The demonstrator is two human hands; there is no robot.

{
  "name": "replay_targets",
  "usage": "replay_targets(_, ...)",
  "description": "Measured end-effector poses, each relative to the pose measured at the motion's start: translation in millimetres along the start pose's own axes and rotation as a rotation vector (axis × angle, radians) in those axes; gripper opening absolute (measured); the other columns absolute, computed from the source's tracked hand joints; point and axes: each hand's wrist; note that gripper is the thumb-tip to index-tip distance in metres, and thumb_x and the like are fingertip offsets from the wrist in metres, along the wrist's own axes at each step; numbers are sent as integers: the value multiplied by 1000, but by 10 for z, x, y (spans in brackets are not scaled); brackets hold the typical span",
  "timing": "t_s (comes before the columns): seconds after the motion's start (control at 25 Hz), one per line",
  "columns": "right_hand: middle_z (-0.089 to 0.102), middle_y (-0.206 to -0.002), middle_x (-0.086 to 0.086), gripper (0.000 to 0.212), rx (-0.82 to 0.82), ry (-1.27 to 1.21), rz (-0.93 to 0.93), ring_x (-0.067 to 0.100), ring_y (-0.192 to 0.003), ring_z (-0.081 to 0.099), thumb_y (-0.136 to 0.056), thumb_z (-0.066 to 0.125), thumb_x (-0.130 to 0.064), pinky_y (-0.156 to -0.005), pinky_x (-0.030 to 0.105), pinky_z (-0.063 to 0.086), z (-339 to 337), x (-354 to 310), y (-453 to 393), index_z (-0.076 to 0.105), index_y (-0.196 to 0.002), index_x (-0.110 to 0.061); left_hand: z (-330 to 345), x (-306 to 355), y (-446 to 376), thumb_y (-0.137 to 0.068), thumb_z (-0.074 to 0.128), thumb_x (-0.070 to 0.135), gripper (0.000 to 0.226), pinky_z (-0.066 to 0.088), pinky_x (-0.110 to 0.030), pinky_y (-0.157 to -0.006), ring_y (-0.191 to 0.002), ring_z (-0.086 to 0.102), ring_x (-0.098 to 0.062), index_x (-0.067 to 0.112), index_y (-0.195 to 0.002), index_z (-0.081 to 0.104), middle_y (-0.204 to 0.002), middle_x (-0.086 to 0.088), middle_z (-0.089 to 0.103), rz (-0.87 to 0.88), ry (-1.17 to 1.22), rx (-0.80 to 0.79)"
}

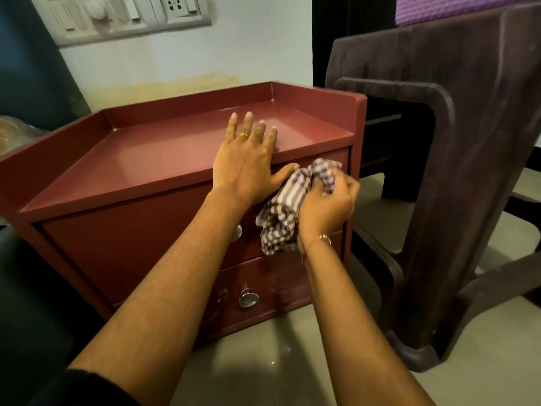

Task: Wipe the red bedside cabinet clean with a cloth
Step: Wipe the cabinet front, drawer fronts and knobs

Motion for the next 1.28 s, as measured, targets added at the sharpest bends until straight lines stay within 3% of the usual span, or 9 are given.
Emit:
replay_targets(0.08,58,-108,18,26,22,12,-20,21,-89,51,-81,62,5,-75,11,34,1,24,-10,68,-106,-1,13,3,8,-86,13,68,83,-5,-44,-118,-146,6,-28,12,-148,13,-156,-11,19,2,-4,3)
replay_targets(0.24,57,-107,24,25,18,29,156,37,-96,59,-80,61,11,-67,-9,29,-272,506,378,67,-104,7,8,16,16,-87,14,68,82,-4,-44,-118,-146,7,-28,12,-147,15,-156,-11,20,-8,17,12)
replay_targets(0.32,57,-108,23,25,24,57,174,38,-98,58,-81,60,10,-68,-5,30,-245,502,296,67,-105,6,-1,23,14,-87,15,67,81,-4,-43,-119,-146,6,-28,12,-148,15,-156,-10,20,-4,22,13)
replay_targets(0.44,58,-109,21,29,46,49,-3,36,-98,56,-81,59,7,-73,7,27,-90,137,-115,67,-109,1,6,25,19,-88,15,67,81,-4,-44,-119,-146,7,-28,13,-148,14,-156,-10,20,4,26,20)
replay_targets(0.56,60,-110,19,34,67,79,-79,25,-93,50,-82,60,6,-74,-2,23,-57,26,-245,66,-113,-4,17,23,28,-88,16,66,80,-5,-43,-119,-146,7,-27,13,-147,15,-156,-10,20,8,25,32)
replay_targets(0.76,58,-116,21,33,16,89,164,37,-106,56,-84,58,9,-74,1,29,-373,638,209,64,-116,0,65,27,29,-88,18,64,81,-6,-46,-117,-146,12,-30,9,-146,18,-154,-12,26,-4,0,109)
replay_targets(0.84,59,-114,22,31,4,110,193,36,-105,58,-83,60,8,-74,1,29,-373,625,160,65,-113,2,93,86,80,-89,28,55,74,-2,-49,-116,-143,21,-33,5,-143,26,-150,-15,33,65,-38,269)
replay_targets(1.04,63,-103,19,33,37,91,-87,30,-92,58,-75,61,11,-79,10,31,-122,255,-171,69,-105,0,327,326,202,-89,38,30,55,4,-45,-116,-137,34,-35,0,-136,39,-146,-17,40,367,-20,484)
replay_targets(1.28,61,-110,23,32,9,139,169,38,-103,59,-78,60,13,-80,6,29,-446,832,248,67,-108,3,612,518,271,-82,45,18,51,11,-47,-114,-135,37,-33,2,-130,49,-140,-14,49,544,-58,418)
Point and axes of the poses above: each hand's wrist, its own y-axis away from the middle knuckle, its own z-axis out of the palm, x = y × z
